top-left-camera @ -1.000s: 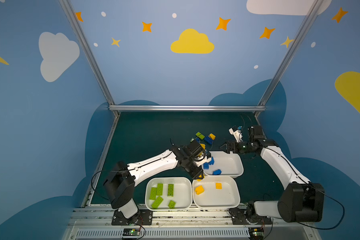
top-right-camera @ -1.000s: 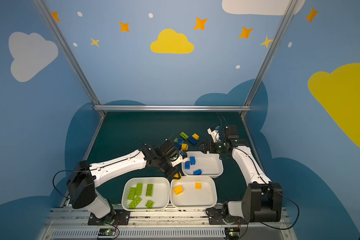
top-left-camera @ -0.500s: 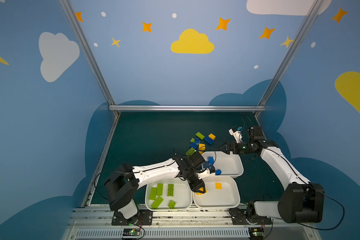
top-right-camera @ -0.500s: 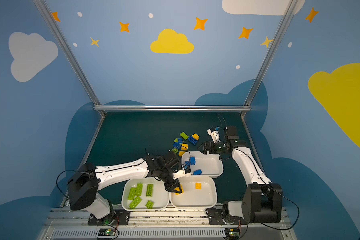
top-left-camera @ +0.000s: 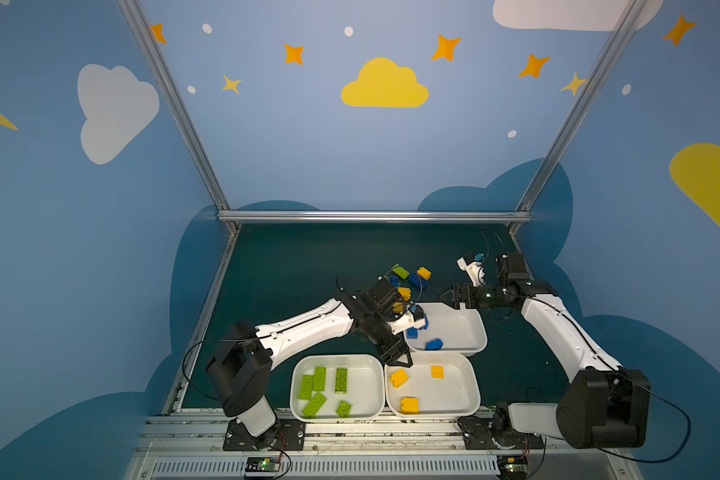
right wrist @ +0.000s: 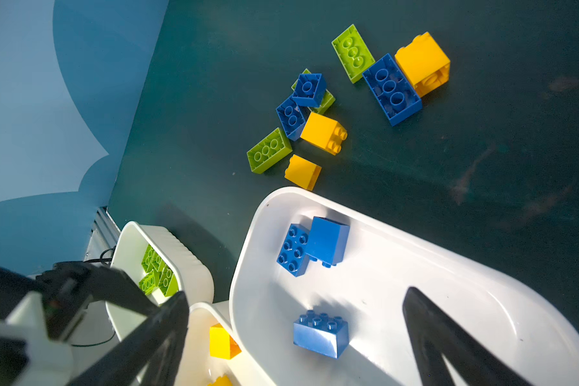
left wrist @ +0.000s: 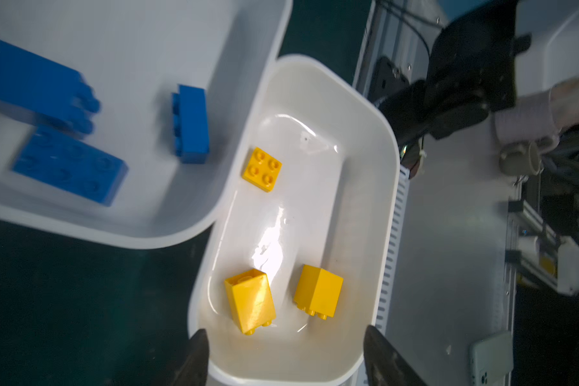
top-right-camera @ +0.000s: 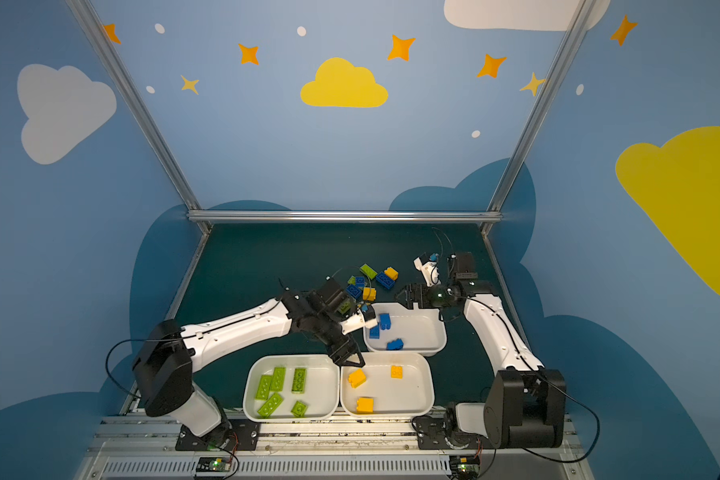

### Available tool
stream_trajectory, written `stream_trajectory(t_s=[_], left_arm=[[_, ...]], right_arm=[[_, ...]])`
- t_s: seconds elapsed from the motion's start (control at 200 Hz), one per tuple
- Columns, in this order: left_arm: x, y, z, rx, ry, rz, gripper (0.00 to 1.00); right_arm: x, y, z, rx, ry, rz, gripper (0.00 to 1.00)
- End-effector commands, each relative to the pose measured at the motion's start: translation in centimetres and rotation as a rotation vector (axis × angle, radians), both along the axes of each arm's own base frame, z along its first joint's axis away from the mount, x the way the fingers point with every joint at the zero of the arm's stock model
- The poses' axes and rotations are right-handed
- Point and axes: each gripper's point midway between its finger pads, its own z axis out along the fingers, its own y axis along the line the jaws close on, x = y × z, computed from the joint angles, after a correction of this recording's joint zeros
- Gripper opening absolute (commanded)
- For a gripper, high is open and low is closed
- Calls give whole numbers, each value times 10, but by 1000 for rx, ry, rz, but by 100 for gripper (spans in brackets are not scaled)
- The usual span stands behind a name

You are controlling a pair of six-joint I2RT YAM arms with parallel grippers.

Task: Sort the legos into containers by color
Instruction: 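Draw the left arm back to its side while the right gripper reaches the pile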

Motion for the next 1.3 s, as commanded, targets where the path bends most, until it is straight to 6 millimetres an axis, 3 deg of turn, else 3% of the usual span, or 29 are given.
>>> stream_trajectory(t_s=[0.0,0.1,0.375,0.561,0.726,0.966,1.081,1.291], left_arm=[[28,25,24,-10,-51,115,86],[63,50,28,5,-113,246,99],[126,105,41,-54,-123,499,99],[156,142,40,-84,-110,685,99],[167,168,38,-94,-105,795,99],[165,185,33,-103,-103,854,100],[161,188,29,-98,-96,861,100],[153,194,24,-88,-97,869,100]], right_arm=[[2,16,9,-4,-43,69,98],[3,32,9,-17,-47,120,98],[5,87,2,-54,-35,239,96],[14,120,-20,-99,133,113,85],[18,145,-37,-152,253,-113,85],[25,142,-59,-343,439,-459,81],[23,151,-73,-389,507,-534,80],[37,168,-88,-397,502,-601,74]])
